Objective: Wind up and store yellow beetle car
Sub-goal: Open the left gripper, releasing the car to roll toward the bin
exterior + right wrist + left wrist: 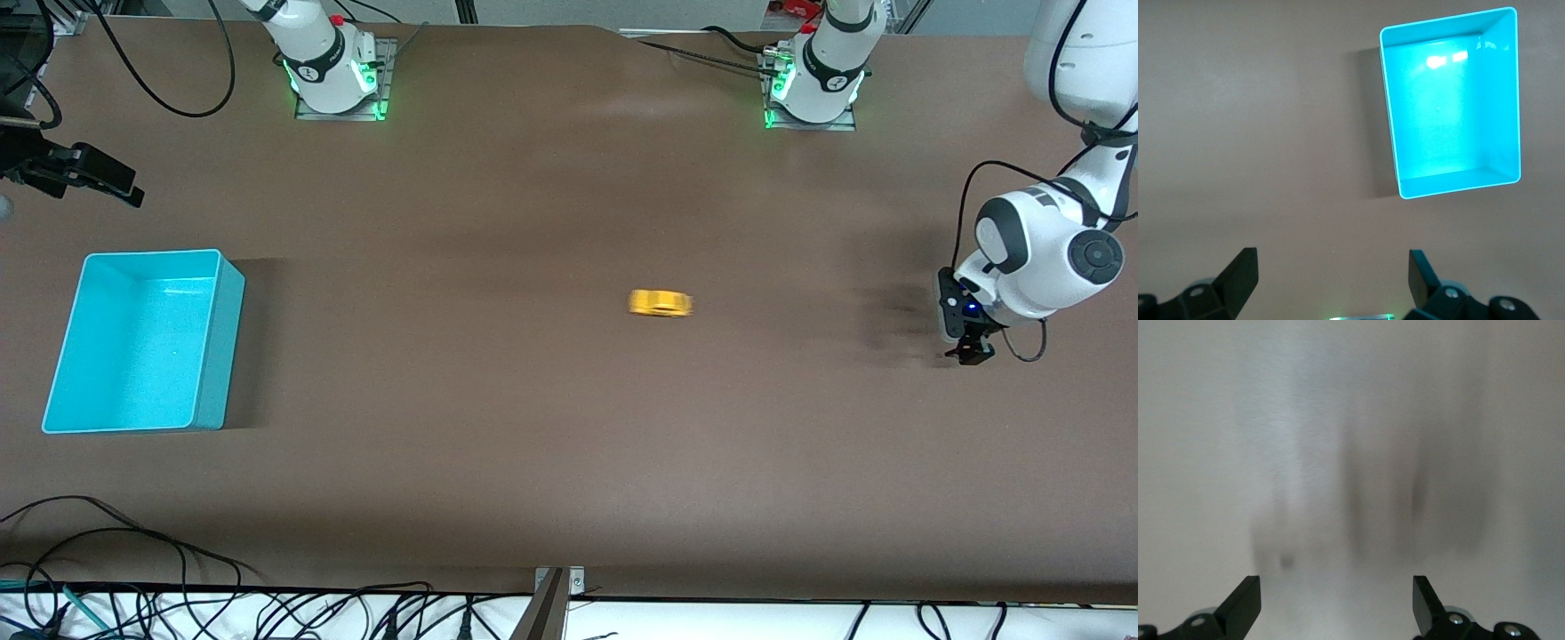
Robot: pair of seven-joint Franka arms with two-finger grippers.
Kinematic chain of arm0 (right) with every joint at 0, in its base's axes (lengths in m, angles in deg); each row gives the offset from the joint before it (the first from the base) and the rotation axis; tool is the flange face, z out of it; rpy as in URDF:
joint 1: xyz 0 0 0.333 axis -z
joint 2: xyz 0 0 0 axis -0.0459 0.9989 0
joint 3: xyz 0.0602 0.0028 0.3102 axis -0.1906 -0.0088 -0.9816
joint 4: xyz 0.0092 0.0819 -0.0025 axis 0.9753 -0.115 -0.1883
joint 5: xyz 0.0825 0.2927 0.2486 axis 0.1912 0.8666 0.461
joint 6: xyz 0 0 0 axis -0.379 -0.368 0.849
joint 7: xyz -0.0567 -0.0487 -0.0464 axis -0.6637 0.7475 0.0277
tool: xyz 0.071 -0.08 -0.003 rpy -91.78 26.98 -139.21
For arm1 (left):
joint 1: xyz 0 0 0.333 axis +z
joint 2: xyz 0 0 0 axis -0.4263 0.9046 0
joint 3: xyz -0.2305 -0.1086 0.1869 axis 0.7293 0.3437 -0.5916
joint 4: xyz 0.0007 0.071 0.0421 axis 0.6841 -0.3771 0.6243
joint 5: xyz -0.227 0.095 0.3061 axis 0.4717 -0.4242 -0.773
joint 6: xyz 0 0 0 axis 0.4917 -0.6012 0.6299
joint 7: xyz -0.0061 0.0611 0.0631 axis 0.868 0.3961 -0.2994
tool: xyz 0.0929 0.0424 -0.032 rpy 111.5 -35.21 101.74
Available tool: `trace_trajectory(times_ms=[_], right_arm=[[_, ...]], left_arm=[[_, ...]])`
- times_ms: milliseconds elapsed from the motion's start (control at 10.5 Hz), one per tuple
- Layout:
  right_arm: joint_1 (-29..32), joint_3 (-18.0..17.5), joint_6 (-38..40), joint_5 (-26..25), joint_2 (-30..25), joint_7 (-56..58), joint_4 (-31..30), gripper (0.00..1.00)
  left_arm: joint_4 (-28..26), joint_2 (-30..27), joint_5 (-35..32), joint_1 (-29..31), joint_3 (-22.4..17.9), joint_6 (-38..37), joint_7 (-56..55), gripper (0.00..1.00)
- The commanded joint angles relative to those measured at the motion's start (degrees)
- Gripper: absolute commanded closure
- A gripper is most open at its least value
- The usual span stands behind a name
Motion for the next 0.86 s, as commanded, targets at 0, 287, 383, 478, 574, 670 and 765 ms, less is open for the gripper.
trace_trajectory(times_ms=[0, 287, 383, 478, 574, 670, 765], right_arm=[[0.24, -0.24, 1.12, 0.56, -0.07, -0.20, 1.01, 0.00], [0.15, -0.24, 1.12, 0.56, -0.07, -0.29, 1.01, 0.00], [0.24, -0.24, 1.12, 0.56, -0.07, -0.20, 1.01, 0.00], [0.15, -0.24, 1.21, 0.56, -0.16, -0.29, 1.01, 0.00], [0.15, -1.03, 1.12, 0.56, -0.16, -0.29, 1.01, 0.00], [0.24, -1.30, 0.60, 0.30, -0.16, -0.29, 1.01, 0.00], [0.24, -1.13, 0.59, 0.47, -0.07, -0.29, 1.01, 0.00]], left_arm=[[-2.04, -6.19, 0.93, 0.04, 0.04, -0.48, 1.10, 0.00], [-2.03, -9.80, 1.01, -0.23, 0.05, -4.17, 1.10, 0.00], [-2.03, -10.68, 1.01, -0.23, 0.05, -4.96, 1.18, 0.00], [-1.77, -11.99, 1.01, -0.40, 0.05, -6.18, 1.10, 0.00], [-1.42, -13.92, 1.01, -0.49, 0.05, -8.02, 1.10, 0.00], [-1.25, -15.94, 1.01, -1.10, 0.05, -9.78, 0.92, 0.00], [-1.24, -17.26, 0.93, -1.89, 0.05, -10.41, 0.83, 0.00]])
